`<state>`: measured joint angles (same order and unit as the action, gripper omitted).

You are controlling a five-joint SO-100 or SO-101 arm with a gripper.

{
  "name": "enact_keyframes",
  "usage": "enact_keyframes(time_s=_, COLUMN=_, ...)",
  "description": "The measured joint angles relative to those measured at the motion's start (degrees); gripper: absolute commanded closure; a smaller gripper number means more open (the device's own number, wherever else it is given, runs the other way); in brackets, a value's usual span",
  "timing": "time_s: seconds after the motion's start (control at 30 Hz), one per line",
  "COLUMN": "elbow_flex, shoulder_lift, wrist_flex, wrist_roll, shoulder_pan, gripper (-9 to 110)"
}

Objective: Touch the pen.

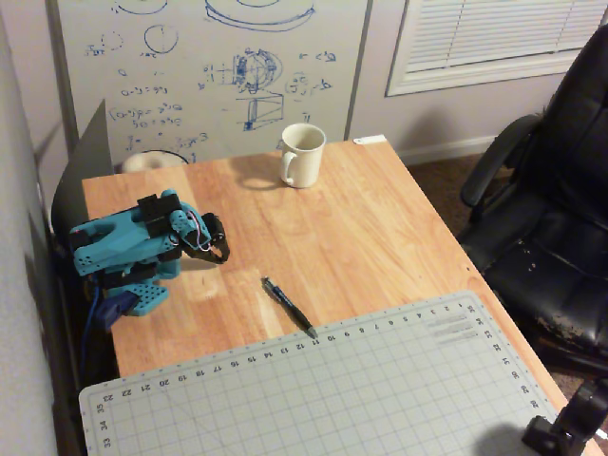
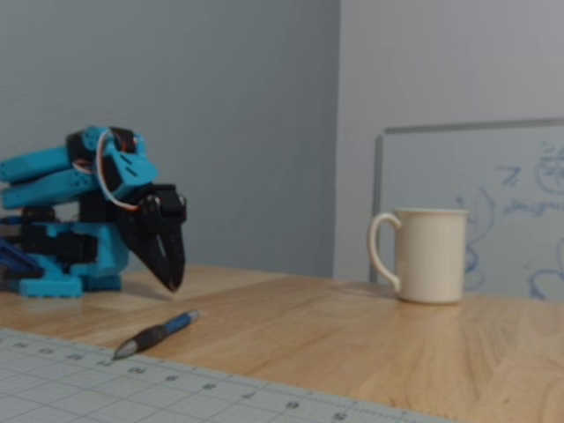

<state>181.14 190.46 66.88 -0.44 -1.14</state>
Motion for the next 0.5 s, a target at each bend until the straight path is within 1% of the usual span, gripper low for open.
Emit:
enact_keyframes(time_s=0.2, elbow_flex=-1.67, shoulder_lift=-0.53, wrist_flex=-3.34, wrist_roll=0.00, shoulder_pan=2.11, gripper=101)
enact_keyframes(time_s=0.3, elbow_flex=-7.38, shoulder_lift=-9.40, wrist_flex=-6.33, wrist_roll=0.00, shoulder_pan=3.08, gripper=101)
enact_keyframes(time_s=0.5, elbow_flex=-23.82, shoulder_lift=-35.07, wrist_flex=-10.28, wrist_roll=0.00, shoulder_pan=3.16, gripper=101)
